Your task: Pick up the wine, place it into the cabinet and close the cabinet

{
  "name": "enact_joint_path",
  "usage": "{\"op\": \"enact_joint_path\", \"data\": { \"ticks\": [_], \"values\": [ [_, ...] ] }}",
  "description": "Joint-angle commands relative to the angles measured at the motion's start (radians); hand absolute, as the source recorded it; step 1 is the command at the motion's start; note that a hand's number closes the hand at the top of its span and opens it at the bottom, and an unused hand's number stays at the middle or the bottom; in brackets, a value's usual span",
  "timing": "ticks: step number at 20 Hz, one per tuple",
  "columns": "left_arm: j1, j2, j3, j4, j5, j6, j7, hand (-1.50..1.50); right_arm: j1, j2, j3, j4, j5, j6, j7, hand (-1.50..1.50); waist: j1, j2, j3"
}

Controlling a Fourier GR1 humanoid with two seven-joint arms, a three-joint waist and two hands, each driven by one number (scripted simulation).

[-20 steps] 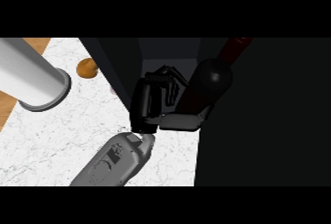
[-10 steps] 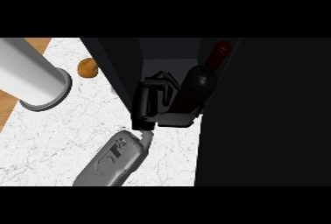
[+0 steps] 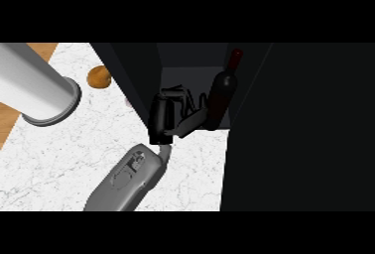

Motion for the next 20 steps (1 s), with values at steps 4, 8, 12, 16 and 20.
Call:
{"op": "enact_joint_path", "data": {
  "ticks": [4,8,12,16,20],
  "values": [
    [-0.014,0.000,0.028,0.048,0.027,0.001,-0.050,1.50,-0.041,0.022,0.008,-0.106,-0.043,-0.060,0.088,-1.50,0.006,-0.002,0.000],
    [-0.073,0.000,0.114,0.128,0.045,-0.074,-0.052,1.50,-0.063,0.007,-0.001,-0.015,-0.055,-0.031,0.053,-1.50,0.008,0.000,0.000],
    [-0.112,0.000,0.127,0.212,0.089,-0.121,-0.058,1.50,0.005,0.014,0.010,-0.143,-0.092,-0.038,0.106,-1.50,-0.002,0.000,0.000],
    [-0.212,0.000,0.192,0.365,0.122,-0.148,-0.100,1.50,0.056,0.028,0.027,-0.119,-0.065,-0.010,0.022,-1.50,-0.012,0.003,0.000],
    [-0.200,0.000,0.176,0.409,0.133,-0.167,-0.113,1.50,-0.053,0.008,-0.004,-0.075,-0.088,-0.033,0.081,-1.50,-0.006,0.002,0.000]
  ]
}}
